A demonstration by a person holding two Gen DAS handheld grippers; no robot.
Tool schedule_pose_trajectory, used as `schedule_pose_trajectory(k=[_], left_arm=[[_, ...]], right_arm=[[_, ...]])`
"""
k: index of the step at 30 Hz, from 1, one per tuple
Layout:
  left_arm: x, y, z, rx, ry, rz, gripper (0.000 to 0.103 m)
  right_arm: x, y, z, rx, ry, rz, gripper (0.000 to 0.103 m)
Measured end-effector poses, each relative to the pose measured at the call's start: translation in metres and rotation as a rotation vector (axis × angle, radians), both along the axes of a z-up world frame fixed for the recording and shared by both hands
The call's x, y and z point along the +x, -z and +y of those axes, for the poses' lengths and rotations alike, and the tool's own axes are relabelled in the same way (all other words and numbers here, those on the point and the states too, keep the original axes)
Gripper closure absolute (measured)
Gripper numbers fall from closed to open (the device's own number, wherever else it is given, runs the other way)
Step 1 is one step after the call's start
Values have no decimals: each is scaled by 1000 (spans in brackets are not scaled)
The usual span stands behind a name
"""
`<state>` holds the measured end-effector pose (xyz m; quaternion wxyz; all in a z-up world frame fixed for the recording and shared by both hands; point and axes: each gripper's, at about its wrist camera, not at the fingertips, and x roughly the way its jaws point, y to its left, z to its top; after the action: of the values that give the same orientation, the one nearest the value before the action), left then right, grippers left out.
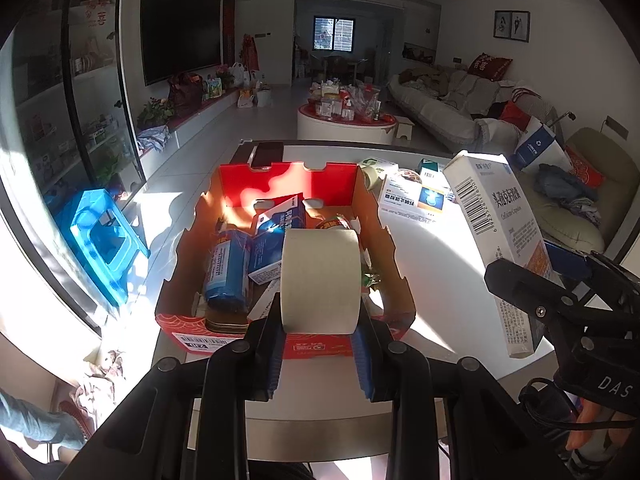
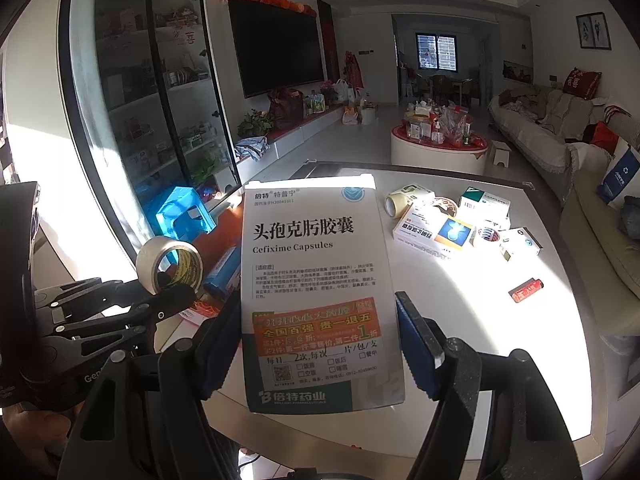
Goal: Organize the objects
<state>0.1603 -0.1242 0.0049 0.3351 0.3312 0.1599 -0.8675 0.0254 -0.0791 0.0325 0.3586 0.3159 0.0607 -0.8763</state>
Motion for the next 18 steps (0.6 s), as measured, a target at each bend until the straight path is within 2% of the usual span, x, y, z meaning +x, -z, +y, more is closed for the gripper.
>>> schedule_pose_trajectory(k=[8, 18], left_arm=[[13, 9, -18, 31, -66, -8, 71], [1, -1, -40, 30, -63, 23, 71]], right_arm=[[-6, 3, -13, 2, -36, -6, 31], [-25, -6, -30, 8, -58, 16, 31]])
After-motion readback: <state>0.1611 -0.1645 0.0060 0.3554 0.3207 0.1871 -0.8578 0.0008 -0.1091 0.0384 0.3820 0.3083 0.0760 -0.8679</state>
